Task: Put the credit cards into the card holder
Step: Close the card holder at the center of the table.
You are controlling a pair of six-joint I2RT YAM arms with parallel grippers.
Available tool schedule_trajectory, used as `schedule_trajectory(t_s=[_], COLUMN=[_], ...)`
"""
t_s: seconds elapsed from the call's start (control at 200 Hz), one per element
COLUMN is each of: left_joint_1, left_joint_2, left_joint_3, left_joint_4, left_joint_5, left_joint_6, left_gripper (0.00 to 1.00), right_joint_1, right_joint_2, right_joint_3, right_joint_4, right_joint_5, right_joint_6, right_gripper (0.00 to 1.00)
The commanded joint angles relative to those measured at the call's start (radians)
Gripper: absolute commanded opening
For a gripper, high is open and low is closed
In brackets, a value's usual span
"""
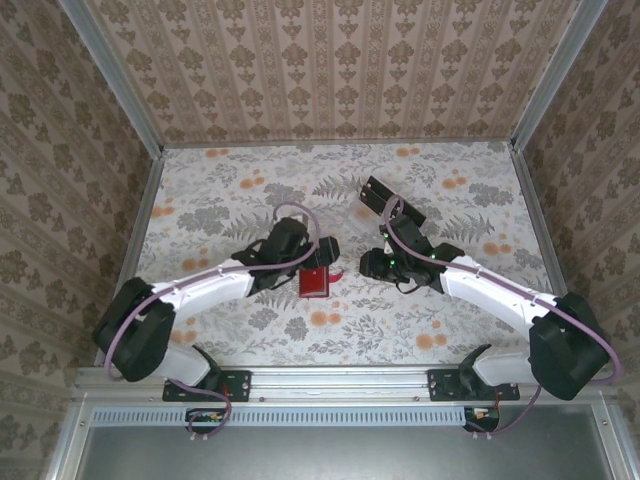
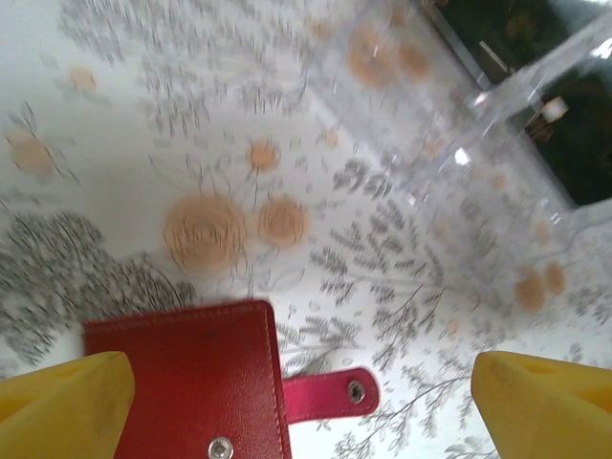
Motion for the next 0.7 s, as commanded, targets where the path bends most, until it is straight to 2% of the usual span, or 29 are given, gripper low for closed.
schedule_trajectory(t_s=[0.0, 0.09, 0.22, 0.37, 0.555, 0.69], left_joint_1=[0.033, 0.047, 0.076, 0.1, 0.136, 0.155], left_joint_2=[-0.061, -0.1, -0.16, -0.196, -0.194, -0.194], left_joint_3=[0.054, 0.062, -0.001, -0.082, -0.14, -0.149], left_joint_4=[-0.208, -0.328, -0.387, -0.418, -0.413, -0.404], left_joint_5=[-0.005, -0.07, -0.091, -0.115, -0.121, -0.117], left_joint_6=[0.1, 0.133, 0.142, 0.146, 0.161, 0.171], left_gripper=[1.0, 1.0, 1.0, 1.0, 1.0, 1.0], right_joint_1=[0.019, 0.052, 0.097, 0.119, 0.137, 0.144], right_joint_2=[-0.009, 0.024, 0.132, 0.266, 0.4, 0.446], right_joint_3=[0.064, 0.115, 0.214, 0.32, 0.421, 0.426], right_joint_4=[-0.025, -0.028, -0.036, -0.027, -0.035, -0.027], right_joint_5=[-0.023, -0.027, -0.026, -0.033, -0.059, -0.071], right_joint_6=[0.0, -0.003, -0.017, -0.023, -0.041, -0.036], right_gripper=[0.35, 0.32, 0.26, 0.15, 0.08, 0.05])
